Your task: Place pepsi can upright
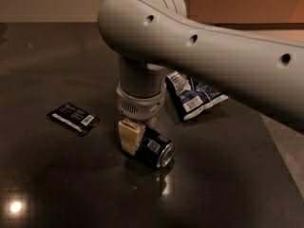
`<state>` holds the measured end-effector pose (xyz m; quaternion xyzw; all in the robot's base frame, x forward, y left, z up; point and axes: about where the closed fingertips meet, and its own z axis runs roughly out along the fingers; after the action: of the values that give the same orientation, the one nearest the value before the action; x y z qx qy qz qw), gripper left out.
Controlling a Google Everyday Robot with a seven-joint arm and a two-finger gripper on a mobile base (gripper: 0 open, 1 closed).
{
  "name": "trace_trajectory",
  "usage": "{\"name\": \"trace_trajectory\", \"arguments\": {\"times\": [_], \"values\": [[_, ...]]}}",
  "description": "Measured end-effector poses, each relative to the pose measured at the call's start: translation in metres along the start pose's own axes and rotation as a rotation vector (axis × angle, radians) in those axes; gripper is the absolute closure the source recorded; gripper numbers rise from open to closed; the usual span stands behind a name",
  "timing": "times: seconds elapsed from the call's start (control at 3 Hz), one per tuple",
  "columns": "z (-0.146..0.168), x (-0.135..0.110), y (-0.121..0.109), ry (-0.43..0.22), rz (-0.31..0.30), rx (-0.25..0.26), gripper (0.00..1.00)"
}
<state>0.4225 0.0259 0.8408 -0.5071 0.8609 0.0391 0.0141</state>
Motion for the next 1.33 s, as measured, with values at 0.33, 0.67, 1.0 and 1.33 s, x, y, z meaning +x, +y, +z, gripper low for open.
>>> {"name": "trace_trajectory", "arguments": {"times": [0.33, 0.67, 1.0, 1.33], "values": [[-0.003, -0.001, 0.001, -0.012, -0.001, -0.004, 0.65], [-0.016, -0.005, 0.005, -0.052, -0.029, -0.004, 0.88], [-0.036, -0.015, 0.011, -0.140, -0.090, 0.009, 1.00], [-0.056, -0.024, 0.018, -0.264, -0.163, 0.015, 1.00]]}}
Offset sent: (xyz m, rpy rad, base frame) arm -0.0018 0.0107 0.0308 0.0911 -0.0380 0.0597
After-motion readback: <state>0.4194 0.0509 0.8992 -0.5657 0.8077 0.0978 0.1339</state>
